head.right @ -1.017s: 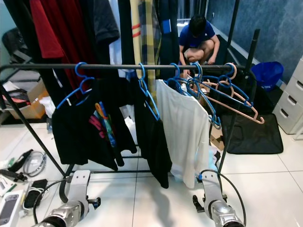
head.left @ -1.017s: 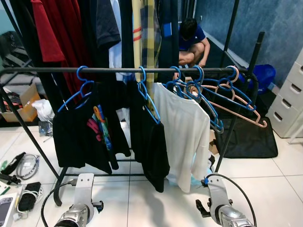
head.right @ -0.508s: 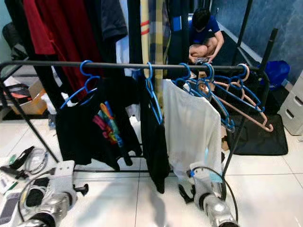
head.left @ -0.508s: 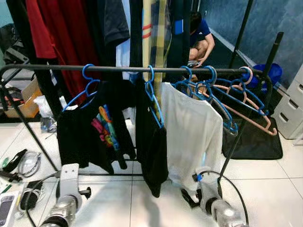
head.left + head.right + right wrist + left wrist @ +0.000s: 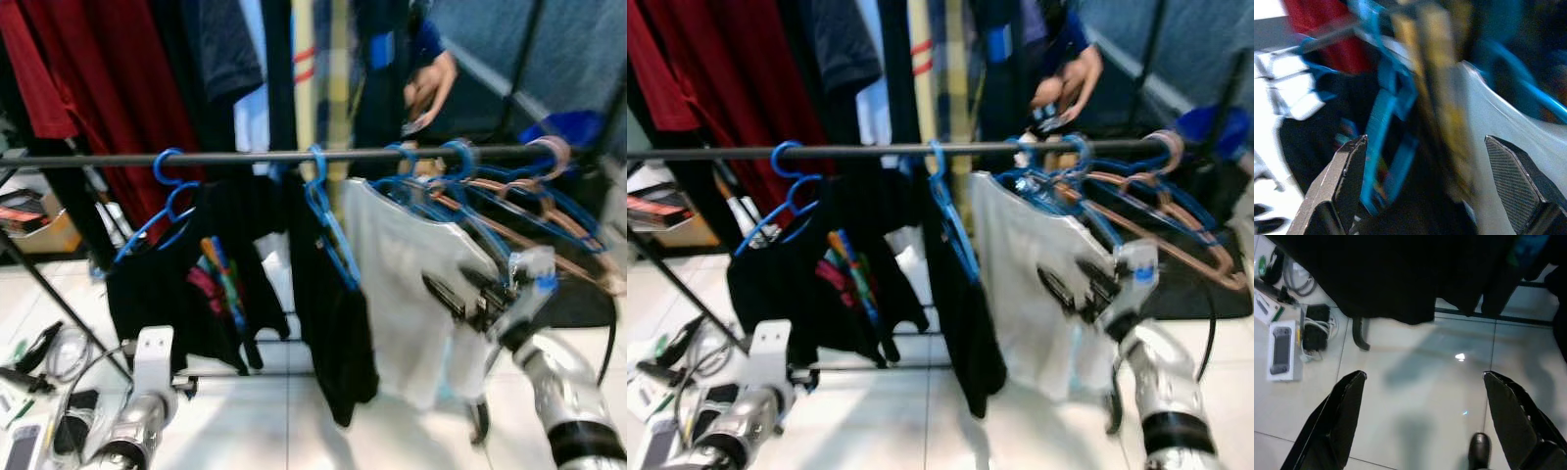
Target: Hang hanger
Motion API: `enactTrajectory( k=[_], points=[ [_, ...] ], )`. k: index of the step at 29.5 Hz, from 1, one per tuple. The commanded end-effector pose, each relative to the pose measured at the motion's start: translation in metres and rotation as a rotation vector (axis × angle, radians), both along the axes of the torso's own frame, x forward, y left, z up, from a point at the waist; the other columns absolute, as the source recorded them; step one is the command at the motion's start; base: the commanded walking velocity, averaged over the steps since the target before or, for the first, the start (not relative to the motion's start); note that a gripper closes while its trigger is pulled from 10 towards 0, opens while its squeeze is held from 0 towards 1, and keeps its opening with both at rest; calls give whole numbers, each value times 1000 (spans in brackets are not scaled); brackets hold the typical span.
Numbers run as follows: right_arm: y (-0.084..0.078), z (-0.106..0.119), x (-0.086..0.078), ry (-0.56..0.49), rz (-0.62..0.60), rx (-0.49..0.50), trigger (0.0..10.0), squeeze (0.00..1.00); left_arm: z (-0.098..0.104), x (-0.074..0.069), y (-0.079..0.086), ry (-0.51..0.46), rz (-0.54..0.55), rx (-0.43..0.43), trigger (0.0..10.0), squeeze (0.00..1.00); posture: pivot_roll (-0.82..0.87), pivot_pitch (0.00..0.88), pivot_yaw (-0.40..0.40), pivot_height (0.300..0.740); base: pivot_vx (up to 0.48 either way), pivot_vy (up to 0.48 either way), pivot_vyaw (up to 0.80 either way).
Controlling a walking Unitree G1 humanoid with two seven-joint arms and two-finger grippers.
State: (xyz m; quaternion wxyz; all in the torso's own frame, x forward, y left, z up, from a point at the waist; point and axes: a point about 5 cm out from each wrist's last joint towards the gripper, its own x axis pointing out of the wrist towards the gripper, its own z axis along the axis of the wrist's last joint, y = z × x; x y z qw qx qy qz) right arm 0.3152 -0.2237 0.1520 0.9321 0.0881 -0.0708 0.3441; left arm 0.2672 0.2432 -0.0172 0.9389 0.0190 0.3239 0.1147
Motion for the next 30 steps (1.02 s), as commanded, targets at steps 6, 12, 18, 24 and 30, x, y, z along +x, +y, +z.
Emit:
enactTrajectory(
  k=[6,12,18,24,30],
  points=[
    [17,9,-7,3,142,-24,10000,0,-3,-1,-6,11,-24,-8,10000,0,-101,0,82,740,318,0,0],
    [26,15,-6,2,162,-71,10000,0,-3,0,-7,5,-19,-13,10000,0,-99,0,80,740,106,0,0],
    [47,18,-8,88,209,-281,10000,0,-2,0,-8,2,-14,-23,10000,0,-103,0,78,740,0,0,0],
    [47,28,5,101,79,-383,10000,0,-3,0,-9,2,-18,-26,10000,0,-109,0,79,740,0,0,0],
    [45,40,16,91,-2,-407,10000,0,-3,1,-10,-2,-17,-29,10000,0,-109,0,72,740,0,0,0]
  ],
)
